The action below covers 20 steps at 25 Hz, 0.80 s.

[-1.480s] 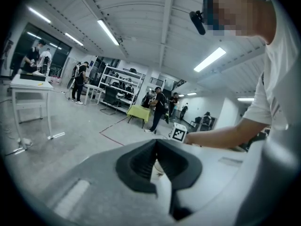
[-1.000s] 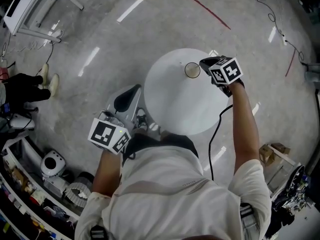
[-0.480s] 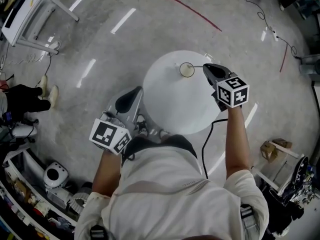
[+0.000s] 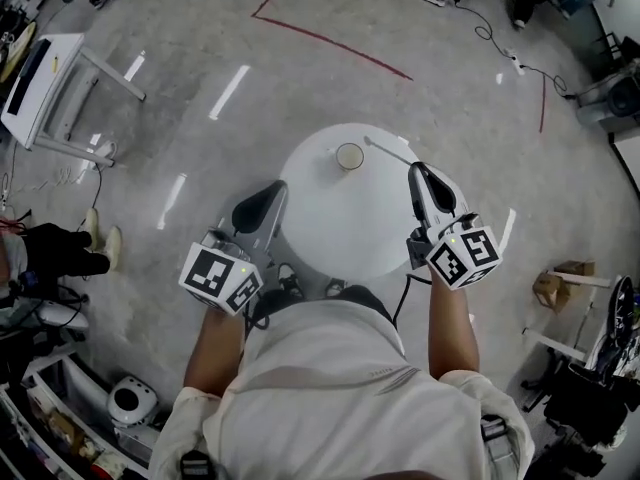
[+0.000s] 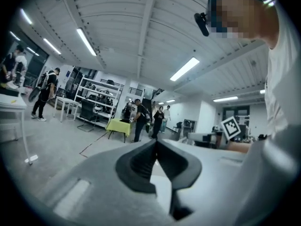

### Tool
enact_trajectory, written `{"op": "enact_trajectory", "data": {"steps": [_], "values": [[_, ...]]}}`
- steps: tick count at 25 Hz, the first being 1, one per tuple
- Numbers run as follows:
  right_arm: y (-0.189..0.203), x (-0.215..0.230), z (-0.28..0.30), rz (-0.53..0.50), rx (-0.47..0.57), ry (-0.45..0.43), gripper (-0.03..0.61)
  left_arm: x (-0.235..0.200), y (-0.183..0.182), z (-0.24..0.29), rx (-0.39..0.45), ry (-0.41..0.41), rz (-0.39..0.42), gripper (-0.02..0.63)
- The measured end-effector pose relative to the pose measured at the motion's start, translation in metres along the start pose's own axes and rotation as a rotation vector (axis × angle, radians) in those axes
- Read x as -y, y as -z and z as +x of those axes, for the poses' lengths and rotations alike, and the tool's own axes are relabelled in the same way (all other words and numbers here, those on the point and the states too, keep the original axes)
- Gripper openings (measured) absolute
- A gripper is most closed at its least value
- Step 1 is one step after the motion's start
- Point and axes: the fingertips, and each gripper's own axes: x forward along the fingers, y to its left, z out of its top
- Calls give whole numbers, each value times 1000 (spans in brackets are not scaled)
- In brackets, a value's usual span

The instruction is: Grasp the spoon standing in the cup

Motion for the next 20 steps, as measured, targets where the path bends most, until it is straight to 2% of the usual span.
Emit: {"op": "enact_trajectory", "data": {"steps": [3,9,15,20], "values": [[-22,-10,-34,-28,84,27,9,20,-17,5,15,36,29,2],[-42,-19,-90,-35,152,60,9,63,-31,1,29,97,73,2],[-47,-22,-118,-55,150,59,9,97,-37,-3,45,122,97,3],[-44,-29,-116,-60,137,47,11,99,-36,-13,47,117,95,2]]}}
